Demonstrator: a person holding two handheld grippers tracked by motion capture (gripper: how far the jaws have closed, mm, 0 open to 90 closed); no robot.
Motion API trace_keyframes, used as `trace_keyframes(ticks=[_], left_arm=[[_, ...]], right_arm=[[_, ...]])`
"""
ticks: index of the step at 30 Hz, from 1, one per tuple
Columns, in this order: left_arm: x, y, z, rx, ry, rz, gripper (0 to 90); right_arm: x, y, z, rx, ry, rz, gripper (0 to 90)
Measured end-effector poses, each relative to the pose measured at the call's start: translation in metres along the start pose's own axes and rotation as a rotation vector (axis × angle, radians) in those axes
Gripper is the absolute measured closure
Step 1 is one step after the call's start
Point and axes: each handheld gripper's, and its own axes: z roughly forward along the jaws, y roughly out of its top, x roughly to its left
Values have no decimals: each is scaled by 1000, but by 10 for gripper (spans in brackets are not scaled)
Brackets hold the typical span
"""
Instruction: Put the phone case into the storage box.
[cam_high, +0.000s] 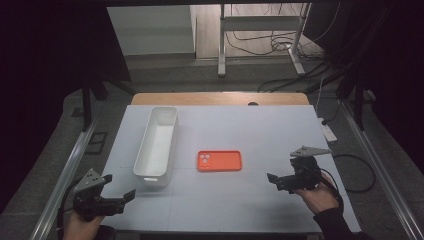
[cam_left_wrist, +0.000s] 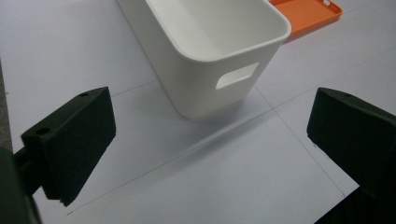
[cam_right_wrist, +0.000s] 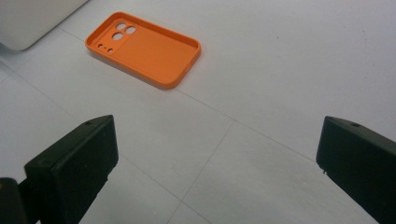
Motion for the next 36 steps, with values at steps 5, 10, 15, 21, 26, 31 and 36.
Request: trace_keyframes(ticks=[5, 10, 15, 21, 26, 31, 36], left_arm=[[0, 0, 0, 0, 0, -1, 20], [0, 0, 0, 0, 1, -1, 20], [0, 0, 0, 1, 1, -1, 20], [0, 0, 0, 0, 0, -1, 19], [0, 0, 0, 1, 0, -1, 19], [0, 0, 0, 0, -1, -2, 19], [0, 0, 0, 0, -2, -2, 19]], right_arm=[[0, 5, 4, 10, 4, -5, 0], [-1, 10, 10, 31, 11, -24, 0], [0, 16, 17, 38, 24, -32, 0], [3, 23, 23, 11, 43, -51, 0], [4, 27, 29, 14, 44, -48, 0], [5, 33, 36, 41, 40, -59, 0], [6, 37, 44, 56, 41, -72, 0]])
